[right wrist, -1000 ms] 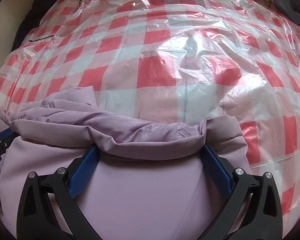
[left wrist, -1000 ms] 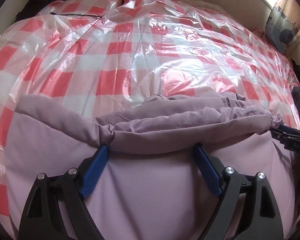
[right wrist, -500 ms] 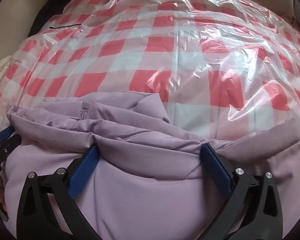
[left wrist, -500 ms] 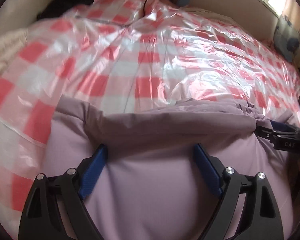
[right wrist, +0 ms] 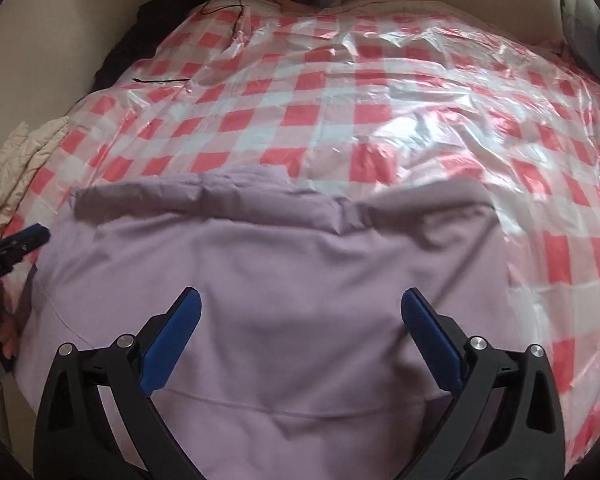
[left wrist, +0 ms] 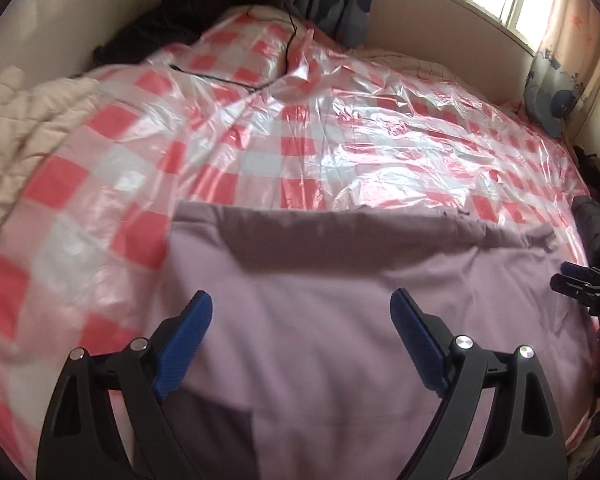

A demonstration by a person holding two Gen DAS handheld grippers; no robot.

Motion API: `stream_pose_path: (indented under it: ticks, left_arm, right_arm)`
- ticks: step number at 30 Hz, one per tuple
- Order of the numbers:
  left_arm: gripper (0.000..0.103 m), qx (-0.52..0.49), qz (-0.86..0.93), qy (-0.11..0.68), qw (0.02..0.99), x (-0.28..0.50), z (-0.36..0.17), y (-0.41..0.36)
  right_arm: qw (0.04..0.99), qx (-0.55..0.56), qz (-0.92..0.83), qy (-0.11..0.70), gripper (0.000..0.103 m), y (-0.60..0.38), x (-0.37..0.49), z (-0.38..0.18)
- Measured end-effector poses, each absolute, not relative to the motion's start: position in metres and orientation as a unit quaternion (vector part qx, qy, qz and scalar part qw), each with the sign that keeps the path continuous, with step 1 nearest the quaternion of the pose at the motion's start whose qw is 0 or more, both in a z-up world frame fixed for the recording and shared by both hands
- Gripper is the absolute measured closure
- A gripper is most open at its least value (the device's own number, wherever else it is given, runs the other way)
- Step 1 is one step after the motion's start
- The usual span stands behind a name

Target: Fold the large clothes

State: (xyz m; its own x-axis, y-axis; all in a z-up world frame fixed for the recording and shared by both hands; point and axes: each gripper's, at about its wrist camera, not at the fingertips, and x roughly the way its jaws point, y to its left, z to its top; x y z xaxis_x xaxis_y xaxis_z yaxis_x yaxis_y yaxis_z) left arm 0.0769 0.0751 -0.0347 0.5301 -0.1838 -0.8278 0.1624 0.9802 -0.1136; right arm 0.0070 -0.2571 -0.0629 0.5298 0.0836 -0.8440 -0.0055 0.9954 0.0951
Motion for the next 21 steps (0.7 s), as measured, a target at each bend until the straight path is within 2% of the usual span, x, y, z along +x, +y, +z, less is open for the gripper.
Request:
stream_pose_path:
  ticks: [3, 6, 10, 14, 17, 18, 21]
  left_arm:
    - [0.016, 0.005, -0.087, 0.486, 0.87, 0.065, -0.062, 0.078]
    - [0.013, 0.002, -0.075, 0.47, 0.879, 0.058, -0.086, 0.079]
    - [0.013, 0.031, -0.059, 0.471, 0.879, 0.057, -0.081, 0.074]
    - [0.013, 0.029, -0.067, 0.426, 0.902, 0.019, -0.047, 0.083]
    - [0.012, 0.019, -0.066, 0.444, 0.894, 0.012, -0.065, 0.092]
    - [0.008, 0.0, -0.074, 0.454, 0.888, 0.013, -0.078, 0.097]
    - [0.006, -0.016, -0.071, 0.458, 0.886, 0.014, -0.08, 0.102]
  right_arm:
    - [0.88, 0.066, 0.031, 0.469, 0.006, -0.279, -0.009, -0.106]
    - [0.893, 0.03, 0.015, 0.45, 0.006, -0.267, -0.011, -0.112]
    - [0.877, 0.037, 0.017, 0.478, 0.006, -0.271, -0.011, -0.101]
    - [0.905, 0.04, 0.033, 0.423, 0.006, -0.249, -0.069, -0.063]
    - [0.897, 0.014, 0.031, 0.44, 0.006, -0.24, -0.084, -0.099]
    - [0.91, -0.003, 0.035, 0.414, 0.006, -0.237, -0.089, -0.111]
    - [0.905, -0.025, 0.015, 0.425, 0.006, -0.226, -0.084, -0.108]
